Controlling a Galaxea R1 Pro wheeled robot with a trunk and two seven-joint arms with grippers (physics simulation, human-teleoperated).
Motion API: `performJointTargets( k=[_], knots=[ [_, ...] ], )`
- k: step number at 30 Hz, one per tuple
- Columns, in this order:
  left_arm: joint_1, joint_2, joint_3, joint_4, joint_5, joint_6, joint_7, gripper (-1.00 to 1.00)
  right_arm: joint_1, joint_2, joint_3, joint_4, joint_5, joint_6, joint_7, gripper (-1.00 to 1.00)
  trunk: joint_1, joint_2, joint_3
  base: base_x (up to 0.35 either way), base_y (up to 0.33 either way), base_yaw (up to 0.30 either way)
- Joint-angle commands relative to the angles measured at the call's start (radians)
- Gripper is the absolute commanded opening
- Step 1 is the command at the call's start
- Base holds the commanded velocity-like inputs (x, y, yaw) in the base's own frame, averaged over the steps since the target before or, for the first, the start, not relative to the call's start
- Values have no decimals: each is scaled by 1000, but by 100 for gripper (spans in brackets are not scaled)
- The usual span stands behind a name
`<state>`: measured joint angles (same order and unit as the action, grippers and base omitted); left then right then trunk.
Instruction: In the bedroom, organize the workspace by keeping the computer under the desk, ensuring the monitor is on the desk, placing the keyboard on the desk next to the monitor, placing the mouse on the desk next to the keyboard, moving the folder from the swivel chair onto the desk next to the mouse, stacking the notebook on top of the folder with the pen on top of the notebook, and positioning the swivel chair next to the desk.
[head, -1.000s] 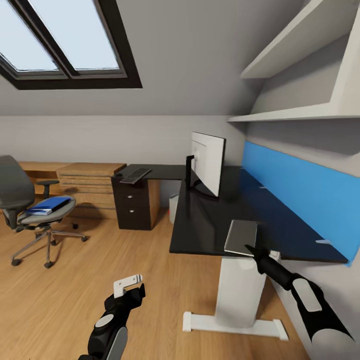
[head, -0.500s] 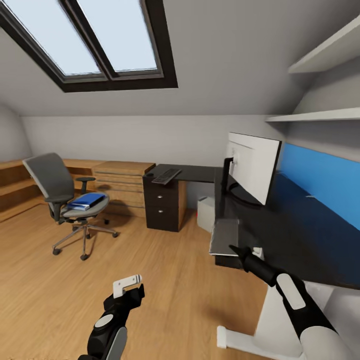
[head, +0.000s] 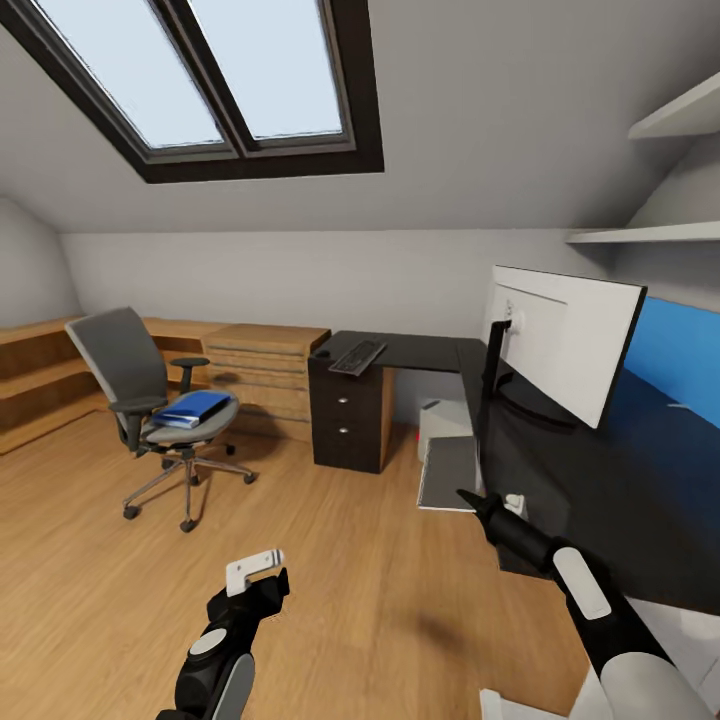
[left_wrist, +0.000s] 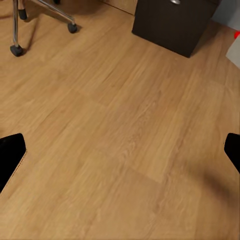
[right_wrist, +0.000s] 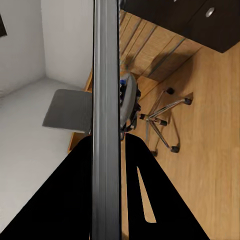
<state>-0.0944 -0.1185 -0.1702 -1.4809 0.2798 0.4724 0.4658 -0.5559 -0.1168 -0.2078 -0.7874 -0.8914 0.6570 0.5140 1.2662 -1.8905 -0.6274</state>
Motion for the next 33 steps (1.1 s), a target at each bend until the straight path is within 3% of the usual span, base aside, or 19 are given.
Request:
performJointTargets(
  k=[1,27,33],
  knots=[
    [-1,0,-2,-1,11,2,8,100,-1,0,-3,0,-6,9,5,-100,0,-1,-1,238,271,1],
    [-1,0,-2,-1,12,2,6,100,-1,-3,-5,1,-9,9,8,-100,0,-1,-1,239,270,0],
    [-1,-1,-3,5,11,2,5,100,-1,-4,-7,1,-8,7,9,-100,0,-1,-1,317,46,-254]
  ],
)
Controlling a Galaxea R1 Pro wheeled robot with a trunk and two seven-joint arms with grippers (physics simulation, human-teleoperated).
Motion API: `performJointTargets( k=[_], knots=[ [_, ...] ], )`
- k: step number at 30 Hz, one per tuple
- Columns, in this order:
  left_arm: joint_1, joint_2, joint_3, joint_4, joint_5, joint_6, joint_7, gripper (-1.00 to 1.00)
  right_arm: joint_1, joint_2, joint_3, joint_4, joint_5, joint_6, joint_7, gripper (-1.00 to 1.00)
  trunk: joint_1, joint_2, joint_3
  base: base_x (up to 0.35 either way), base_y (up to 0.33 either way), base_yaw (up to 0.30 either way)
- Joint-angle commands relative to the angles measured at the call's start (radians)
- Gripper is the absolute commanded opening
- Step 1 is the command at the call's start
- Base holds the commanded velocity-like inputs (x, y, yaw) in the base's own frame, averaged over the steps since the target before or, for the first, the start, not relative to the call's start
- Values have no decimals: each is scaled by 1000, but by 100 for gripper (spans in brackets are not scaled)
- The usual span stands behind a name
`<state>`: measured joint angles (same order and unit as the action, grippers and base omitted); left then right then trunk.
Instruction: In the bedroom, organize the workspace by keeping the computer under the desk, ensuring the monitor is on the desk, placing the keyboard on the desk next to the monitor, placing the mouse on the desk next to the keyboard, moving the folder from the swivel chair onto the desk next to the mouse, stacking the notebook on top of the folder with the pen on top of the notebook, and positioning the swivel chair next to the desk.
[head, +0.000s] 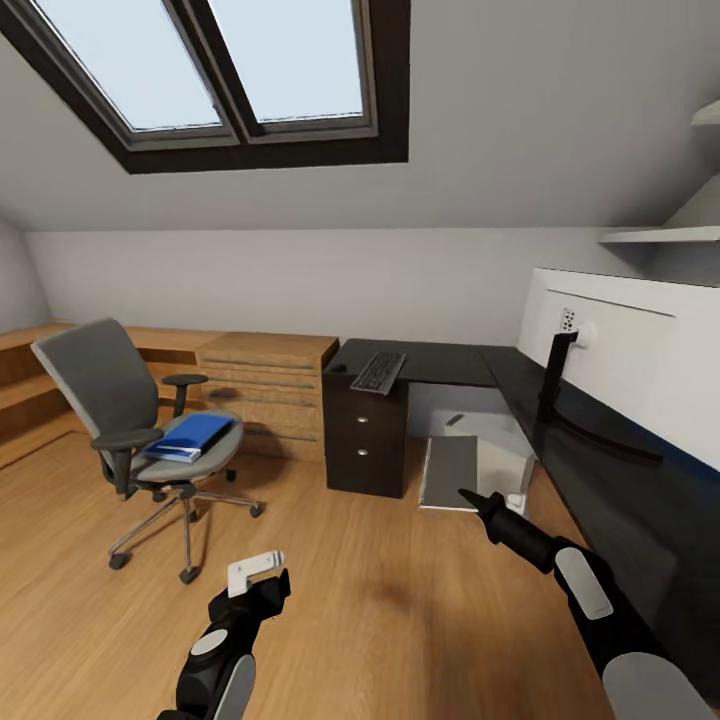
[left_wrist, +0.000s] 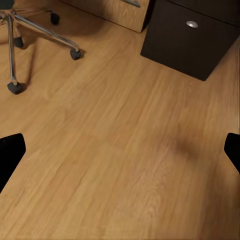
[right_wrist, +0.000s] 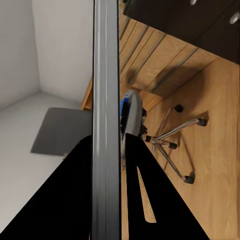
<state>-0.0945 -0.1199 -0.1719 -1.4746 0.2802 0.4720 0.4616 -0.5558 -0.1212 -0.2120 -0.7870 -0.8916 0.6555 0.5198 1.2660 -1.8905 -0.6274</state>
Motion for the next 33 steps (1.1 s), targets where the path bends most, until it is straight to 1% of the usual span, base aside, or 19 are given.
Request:
performJointTargets(
  k=[1,11,14,25,33],
  knots=[
    [-1,0,-1,-1,11,2,9,100,-1,0,-3,0,-7,9,3,-100,0,-1,-1,326,6,-262],
    [-1,0,-1,-1,10,2,9,100,-1,-1,-4,0,-8,9,3,-100,0,-1,-1,328,1,-264],
    [0,0,-1,-1,10,1,10,100,-1,-1,-4,0,-8,9,3,-100,0,-1,-1,329,0,-146],
    [-1,1,0,-1,10,0,9,100,-1,-1,-4,1,-8,9,3,-100,-42,76,33,328,4,-18],
    [0,2,0,-2,11,0,7,100,-1,-1,-4,0,-7,9,3,-100,-72,132,58,328,73,0]
  ],
)
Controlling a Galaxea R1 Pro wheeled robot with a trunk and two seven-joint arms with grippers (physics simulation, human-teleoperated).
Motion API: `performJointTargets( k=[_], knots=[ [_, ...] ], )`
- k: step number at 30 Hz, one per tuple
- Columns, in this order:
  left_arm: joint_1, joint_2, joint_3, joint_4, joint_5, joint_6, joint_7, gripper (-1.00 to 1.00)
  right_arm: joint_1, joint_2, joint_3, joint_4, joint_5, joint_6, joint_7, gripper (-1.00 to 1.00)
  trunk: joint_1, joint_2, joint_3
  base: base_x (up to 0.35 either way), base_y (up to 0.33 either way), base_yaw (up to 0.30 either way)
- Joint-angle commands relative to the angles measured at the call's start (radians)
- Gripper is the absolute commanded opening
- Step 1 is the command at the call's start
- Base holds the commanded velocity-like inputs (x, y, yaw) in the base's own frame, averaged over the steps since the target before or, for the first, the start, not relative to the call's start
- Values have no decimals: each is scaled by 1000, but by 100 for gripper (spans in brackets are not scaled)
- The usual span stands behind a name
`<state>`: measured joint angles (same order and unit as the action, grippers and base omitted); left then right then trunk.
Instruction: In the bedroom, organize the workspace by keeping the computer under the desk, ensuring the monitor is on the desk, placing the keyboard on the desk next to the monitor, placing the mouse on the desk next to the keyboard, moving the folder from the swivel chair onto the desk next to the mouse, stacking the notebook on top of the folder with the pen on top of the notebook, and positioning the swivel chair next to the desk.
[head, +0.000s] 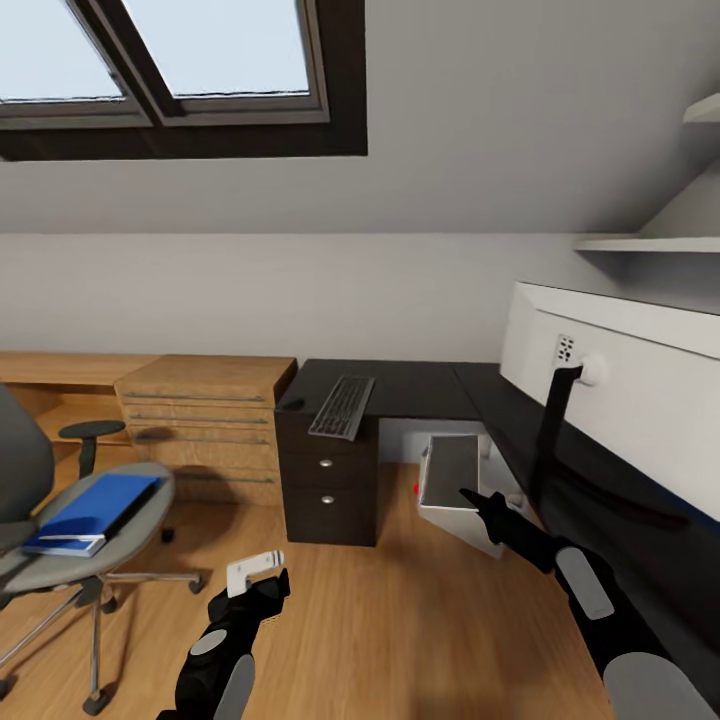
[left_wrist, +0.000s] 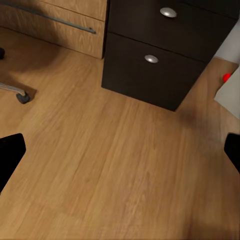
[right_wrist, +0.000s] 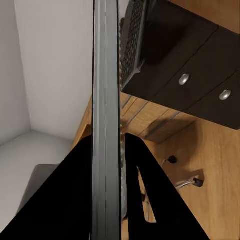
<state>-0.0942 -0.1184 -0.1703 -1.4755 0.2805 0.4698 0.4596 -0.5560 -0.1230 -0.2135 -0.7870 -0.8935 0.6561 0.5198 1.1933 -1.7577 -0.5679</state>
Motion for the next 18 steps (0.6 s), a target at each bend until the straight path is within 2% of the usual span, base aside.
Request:
performJointTargets(
  k=[1,10,18],
  knots=[
    [-1,0,-2,-1,11,2,9,100,-1,0,-3,0,-6,8,3,-100,-3,7,2,328,93,0],
    [-1,0,-1,-5,10,1,11,100,-1,1,-4,2,-6,4,-1,-100,-3,7,2,328,26,0],
    [-1,0,-1,-5,10,1,11,100,-1,6,-3,3,-5,-76,-23,-100,-3,7,2,328,0,0]
  ],
)
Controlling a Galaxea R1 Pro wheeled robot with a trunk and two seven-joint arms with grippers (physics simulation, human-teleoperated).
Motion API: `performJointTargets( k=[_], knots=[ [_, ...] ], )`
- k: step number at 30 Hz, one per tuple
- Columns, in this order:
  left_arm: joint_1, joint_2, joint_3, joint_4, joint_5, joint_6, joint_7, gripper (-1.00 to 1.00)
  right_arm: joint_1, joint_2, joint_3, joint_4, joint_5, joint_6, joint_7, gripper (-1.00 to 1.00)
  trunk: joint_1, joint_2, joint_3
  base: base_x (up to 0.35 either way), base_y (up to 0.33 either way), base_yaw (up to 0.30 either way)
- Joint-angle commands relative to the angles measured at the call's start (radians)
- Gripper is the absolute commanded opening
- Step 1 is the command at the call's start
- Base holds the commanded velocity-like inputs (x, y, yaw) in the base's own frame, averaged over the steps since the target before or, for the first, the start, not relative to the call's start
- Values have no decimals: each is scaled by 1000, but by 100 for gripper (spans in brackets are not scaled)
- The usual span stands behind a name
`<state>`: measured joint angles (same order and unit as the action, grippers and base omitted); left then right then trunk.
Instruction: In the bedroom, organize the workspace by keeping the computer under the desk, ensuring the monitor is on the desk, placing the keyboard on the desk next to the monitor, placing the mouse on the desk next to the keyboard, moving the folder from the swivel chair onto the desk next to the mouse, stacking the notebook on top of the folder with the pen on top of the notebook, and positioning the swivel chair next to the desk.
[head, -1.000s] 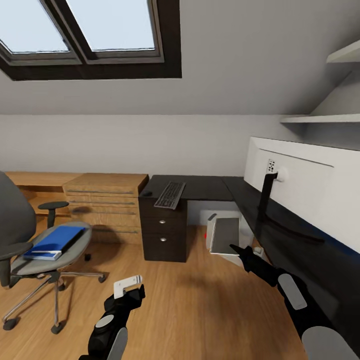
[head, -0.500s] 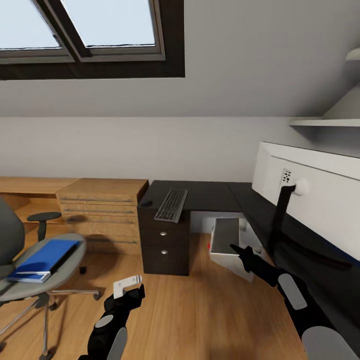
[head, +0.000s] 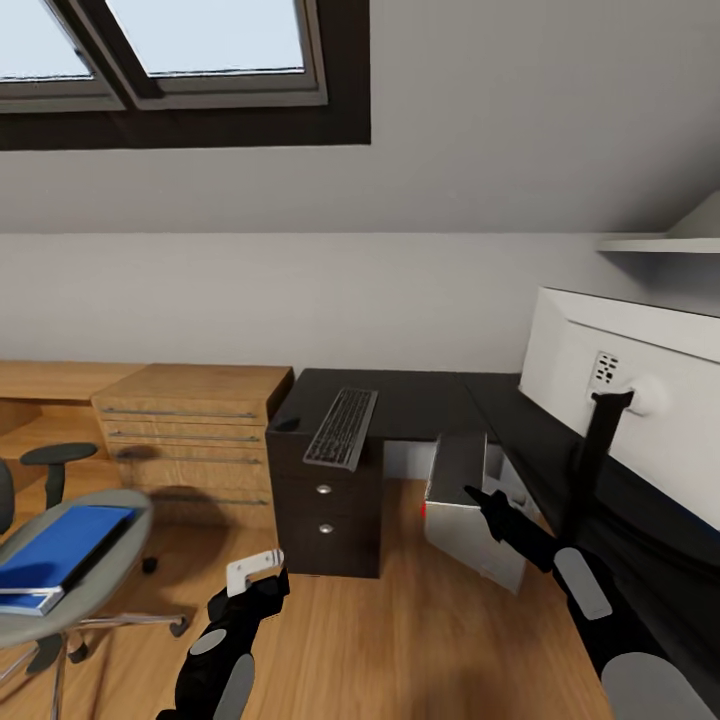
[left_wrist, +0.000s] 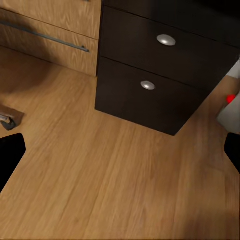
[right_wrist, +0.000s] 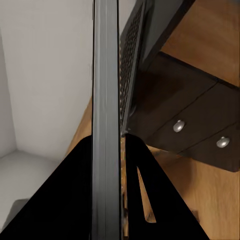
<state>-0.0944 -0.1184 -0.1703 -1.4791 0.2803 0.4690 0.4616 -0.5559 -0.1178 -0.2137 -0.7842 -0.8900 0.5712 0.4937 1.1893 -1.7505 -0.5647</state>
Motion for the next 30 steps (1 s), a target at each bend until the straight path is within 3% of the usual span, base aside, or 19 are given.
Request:
performJointTargets(
  k=[1,4,11,15,25,27,30],
  knots=[
    [-1,0,-1,-1,11,2,9,100,-1,2,-1,0,-9,4,0,-100,1,-1,-1,328,0,0],
    [0,0,-1,-1,11,2,9,100,-1,7,1,0,-10,-1,-2,-100,1,-1,-1,328,0,0],
    [-1,0,-1,-3,11,3,10,100,-1,87,-1,-3,-13,-88,-50,-100,1,-1,-1,328,0,0],
    [0,0,-1,-3,10,3,12,100,-1,115,-1,-3,-14,-110,-69,-100,1,-1,-1,328,0,0],
    [0,0,-1,-3,11,3,12,100,-1,124,-3,-3,-16,-115,-98,-100,1,-1,-1,328,0,0],
    [0,0,-1,-2,11,3,12,100,-1,124,-14,-2,-45,-115,-130,-100,1,-1,-1,328,0,0],
    [-1,0,-1,-2,11,3,11,100,-1,123,-23,0,-126,-113,-156,-100,1,-1,-1,328,0,0]
  ],
)
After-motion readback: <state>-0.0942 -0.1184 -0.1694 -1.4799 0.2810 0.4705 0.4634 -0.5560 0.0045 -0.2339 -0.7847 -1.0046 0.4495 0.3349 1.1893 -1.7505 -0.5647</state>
